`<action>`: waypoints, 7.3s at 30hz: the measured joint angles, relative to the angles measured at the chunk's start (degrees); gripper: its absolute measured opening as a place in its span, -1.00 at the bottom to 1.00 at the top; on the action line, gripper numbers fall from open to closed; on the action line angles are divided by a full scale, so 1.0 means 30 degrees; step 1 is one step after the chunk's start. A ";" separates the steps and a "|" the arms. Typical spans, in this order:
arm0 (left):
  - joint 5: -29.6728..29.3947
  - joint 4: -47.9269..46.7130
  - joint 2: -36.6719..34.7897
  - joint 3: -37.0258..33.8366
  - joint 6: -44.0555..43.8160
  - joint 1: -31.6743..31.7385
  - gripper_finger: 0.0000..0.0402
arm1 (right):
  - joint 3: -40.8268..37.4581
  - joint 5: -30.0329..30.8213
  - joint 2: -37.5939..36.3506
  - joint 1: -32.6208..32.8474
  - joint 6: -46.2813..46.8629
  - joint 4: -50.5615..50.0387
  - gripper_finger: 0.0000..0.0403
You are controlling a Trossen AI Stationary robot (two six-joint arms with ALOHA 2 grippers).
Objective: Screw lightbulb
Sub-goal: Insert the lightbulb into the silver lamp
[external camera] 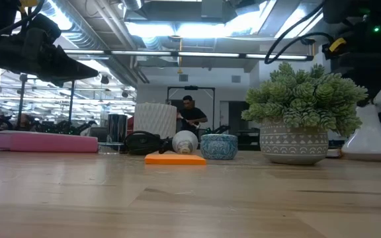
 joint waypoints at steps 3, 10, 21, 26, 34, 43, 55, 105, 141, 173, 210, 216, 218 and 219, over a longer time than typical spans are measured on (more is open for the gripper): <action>0.0000 0.0000 0.0000 -0.0006 0.0006 0.0003 -1.00 | 0.0079 -0.0032 0.0006 0.0000 -0.0014 0.0446 -0.38; 0.0000 0.0000 0.0000 -0.0006 0.0000 0.0006 -1.00 | 0.1149 -0.0711 0.0136 -0.0005 -0.0191 0.0996 -0.43; 0.0000 0.0000 0.0007 -0.0006 0.0003 -0.0001 -1.00 | 0.1429 -0.0191 0.0095 0.0000 -0.1256 0.3512 -0.42; -0.0007 0.0000 0.0007 -0.0006 0.0006 0.0001 -1.00 | 0.1457 0.1355 0.0087 0.0000 -0.2328 0.4784 -0.42; -0.0007 0.0000 0.0007 -0.0006 0.0003 0.0003 -1.00 | 0.1471 0.4671 0.0080 0.0000 -0.3257 0.6378 -0.42; 0.0000 0.0000 0.0007 0.0001 0.0001 0.0001 -1.00 | 0.1486 0.7239 0.0066 0.0000 -0.6326 1.1331 -0.42; -0.0007 0.0000 0.0000 -0.0003 -0.0001 -0.0001 -1.00 | 0.1494 0.6587 0.0489 0.0000 -1.2315 2.0901 -0.42; 0.7708 0.2850 0.0000 -0.0006 -0.9573 -0.0425 -1.00 | 0.1501 -0.1512 0.6513 -0.0007 -2.2664 3.7359 -0.42; 0.1923 1.9784 1.5440 0.2122 -1.3896 -0.1917 -0.07 | 0.5030 -0.5067 1.2479 -0.3898 -2.7295 4.4007 -0.42; 0.0612 1.5752 1.7070 0.3637 -1.8909 -0.1932 -0.07 | 0.8102 -0.3520 1.4178 -0.3861 -3.7231 3.8485 -0.42; -0.8502 1.5635 1.7158 0.4406 -2.6526 -0.0511 -0.07 | 0.8094 -0.0894 1.4178 -0.3959 -5.0735 3.7618 -0.42; -0.8224 1.5727 1.7150 0.6188 -2.2986 -0.0533 -0.07 | 0.8094 -0.1924 1.4178 -0.4707 -5.0816 3.8039 -0.42; -0.8213 1.5646 1.7213 0.6568 -2.2230 -0.0533 -0.07 | 0.8094 -0.2066 1.4178 -0.5069 -5.0718 3.8366 -0.42; -0.8204 1.5660 1.7316 0.6754 -2.1889 -0.0526 -0.07 | 0.8094 -0.2204 1.4178 -0.5232 -5.0658 3.8565 -0.42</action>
